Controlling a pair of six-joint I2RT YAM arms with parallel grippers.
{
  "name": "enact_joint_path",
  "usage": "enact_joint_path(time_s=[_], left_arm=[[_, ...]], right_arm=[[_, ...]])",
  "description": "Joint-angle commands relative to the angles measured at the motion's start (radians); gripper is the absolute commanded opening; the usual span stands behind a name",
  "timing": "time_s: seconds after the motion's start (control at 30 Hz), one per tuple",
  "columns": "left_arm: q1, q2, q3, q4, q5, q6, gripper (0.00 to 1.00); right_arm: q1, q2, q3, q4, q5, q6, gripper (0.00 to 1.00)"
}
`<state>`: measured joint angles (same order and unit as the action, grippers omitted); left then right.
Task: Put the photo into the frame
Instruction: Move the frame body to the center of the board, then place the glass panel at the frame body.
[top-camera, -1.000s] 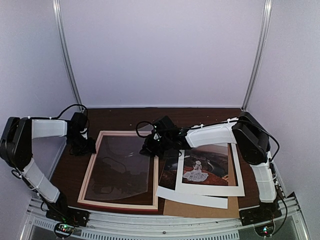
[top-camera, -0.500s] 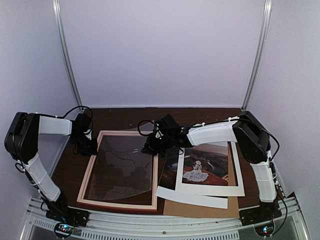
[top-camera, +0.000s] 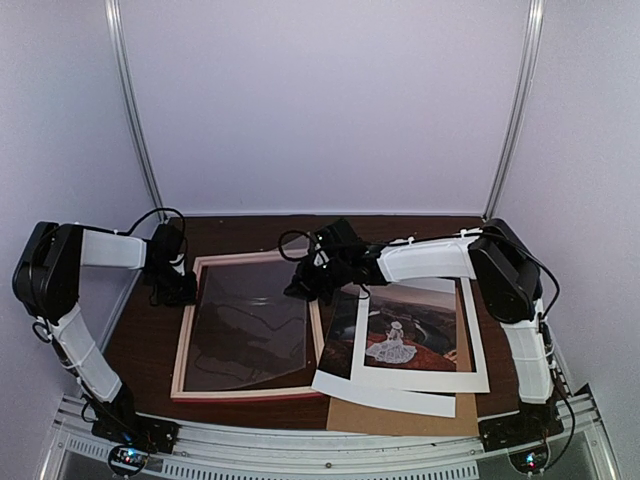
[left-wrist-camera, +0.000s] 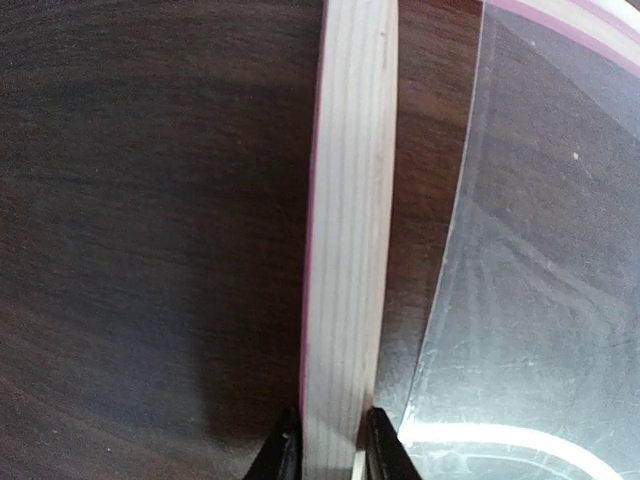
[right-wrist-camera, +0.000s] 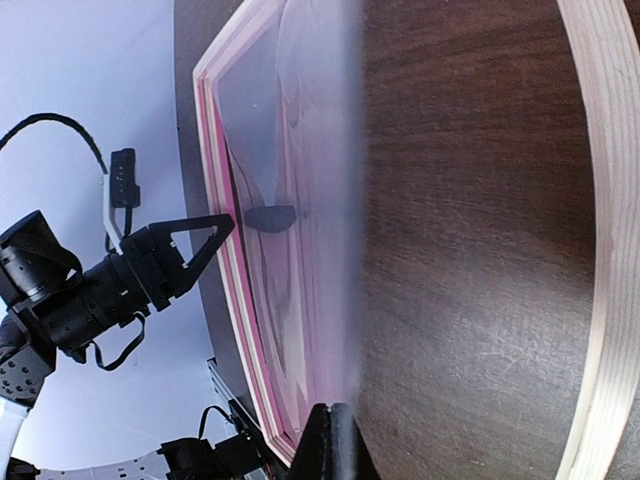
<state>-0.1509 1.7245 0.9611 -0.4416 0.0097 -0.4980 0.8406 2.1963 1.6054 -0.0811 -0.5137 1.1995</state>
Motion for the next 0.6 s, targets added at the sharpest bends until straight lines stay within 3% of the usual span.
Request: enact_joint_path(time_s=[0.0, 0.1, 0.27, 0.37, 0.57], left_arm=[[0.002, 0.024, 0.032, 0.045, -0.025, -0.043, 0.1], [0.001, 0.026, 0.023, 0.053, -0.018, -0.054, 0.11], [0.002, -0.007, 0.013, 0.031, -0.033, -0.061, 0.21], [0.002, -0.043, 0.018, 0.01, -0.053, -0.062, 0.31], [0.002, -0.136, 0.047, -0.027, -0.086, -0.068, 0.58]], right_arm=[[-0.02, 0.02, 0.07, -0.023, -0.026, -0.035, 0.0], [-0.031, 0.044, 0.113, -0.044, -0.052, -0.051, 0.0], [-0.034, 0.075, 0.193, -0.072, -0.092, -0.07, 0.0], [-0.034, 0.07, 0.216, -0.082, -0.094, -0.074, 0.0], [-0.033, 0.046, 0.245, -0.103, -0.092, -0.086, 0.0]])
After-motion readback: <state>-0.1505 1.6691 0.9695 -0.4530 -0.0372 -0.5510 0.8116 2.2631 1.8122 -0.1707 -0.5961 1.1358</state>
